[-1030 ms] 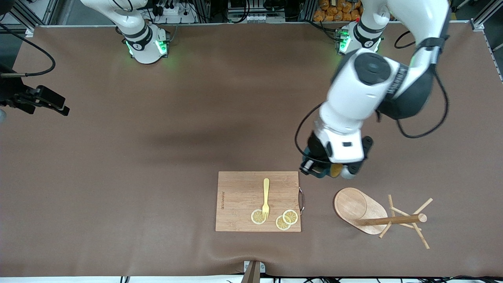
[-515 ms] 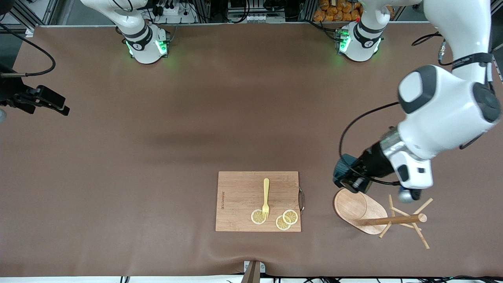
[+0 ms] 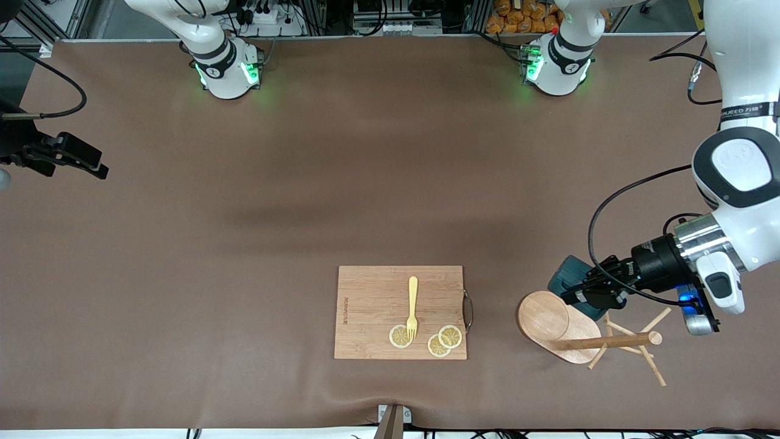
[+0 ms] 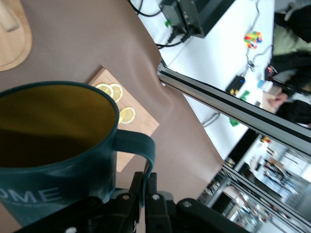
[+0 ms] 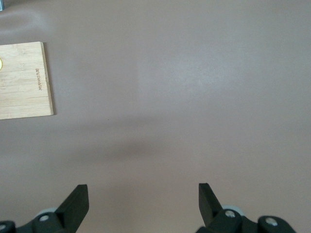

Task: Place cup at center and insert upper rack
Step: 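Lift the mug with the left gripper toward the wooden mug stand, then hang the mug's handle onto a peg of the mug stand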

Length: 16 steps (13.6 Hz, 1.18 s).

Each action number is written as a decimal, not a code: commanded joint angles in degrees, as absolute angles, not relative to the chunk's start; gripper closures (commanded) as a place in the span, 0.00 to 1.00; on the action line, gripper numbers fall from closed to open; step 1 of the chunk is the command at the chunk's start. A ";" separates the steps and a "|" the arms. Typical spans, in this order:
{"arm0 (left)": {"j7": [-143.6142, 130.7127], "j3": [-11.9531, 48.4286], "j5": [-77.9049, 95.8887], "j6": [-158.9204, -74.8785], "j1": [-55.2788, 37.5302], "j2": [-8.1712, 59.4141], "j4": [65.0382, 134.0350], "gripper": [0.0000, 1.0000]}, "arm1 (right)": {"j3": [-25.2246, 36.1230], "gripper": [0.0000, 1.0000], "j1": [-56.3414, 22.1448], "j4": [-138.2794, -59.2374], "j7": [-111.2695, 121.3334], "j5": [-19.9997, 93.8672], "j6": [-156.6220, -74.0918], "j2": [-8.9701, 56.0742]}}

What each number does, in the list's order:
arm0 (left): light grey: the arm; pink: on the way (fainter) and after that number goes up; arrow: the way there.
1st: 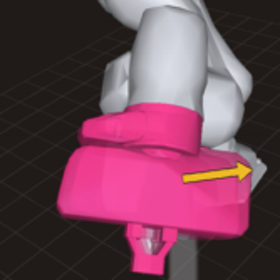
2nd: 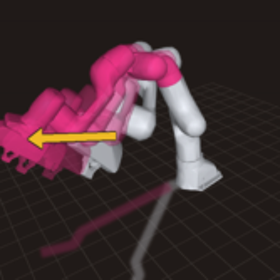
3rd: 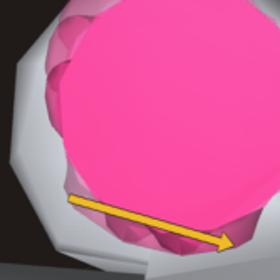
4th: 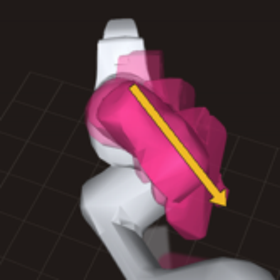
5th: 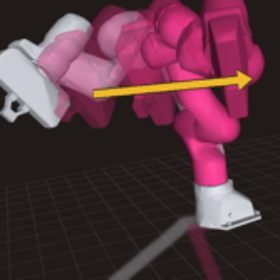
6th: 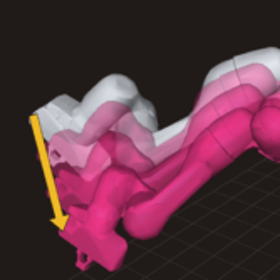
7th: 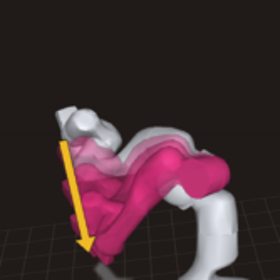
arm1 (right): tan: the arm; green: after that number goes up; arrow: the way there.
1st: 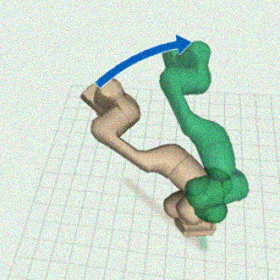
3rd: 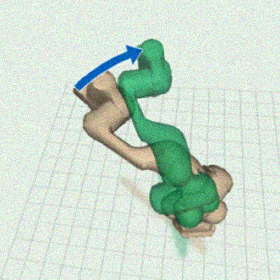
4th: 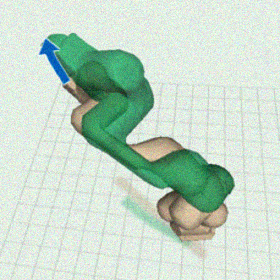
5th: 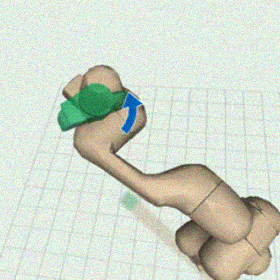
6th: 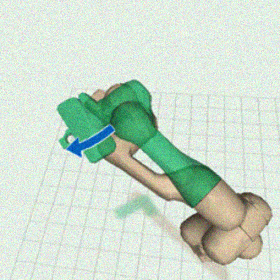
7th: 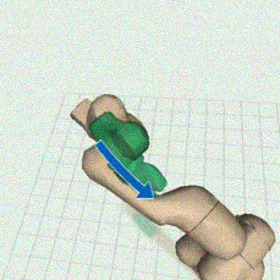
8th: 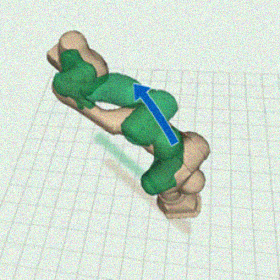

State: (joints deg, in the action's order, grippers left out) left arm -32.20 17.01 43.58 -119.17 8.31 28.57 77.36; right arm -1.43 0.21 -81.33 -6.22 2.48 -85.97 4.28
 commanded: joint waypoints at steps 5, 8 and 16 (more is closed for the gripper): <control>-21.80 17.49 56.07 -124.00 9.58 30.05 80.77 1.00 | -1.14 0.00 -0.35 -81.12 -6.50 2.81 -85.34 3.96; -18.83 17.49 58.78 -126.12 10.72 31.46 80.95 1.00 | -1.14 0.00 -0.35 -81.12 -6.50 2.81 -85.34 3.96; -16.44 17.49 63.19 -131.74 12.04 33.57 81.83 1.00 | -1.14 0.00 -0.26 -81.12 -6.50 2.81 -85.34 3.96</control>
State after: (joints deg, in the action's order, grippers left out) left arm -18.02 16.95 60.70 -129.66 11.57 33.46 81.37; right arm -1.45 0.20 -81.34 -6.22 2.48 -85.93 4.28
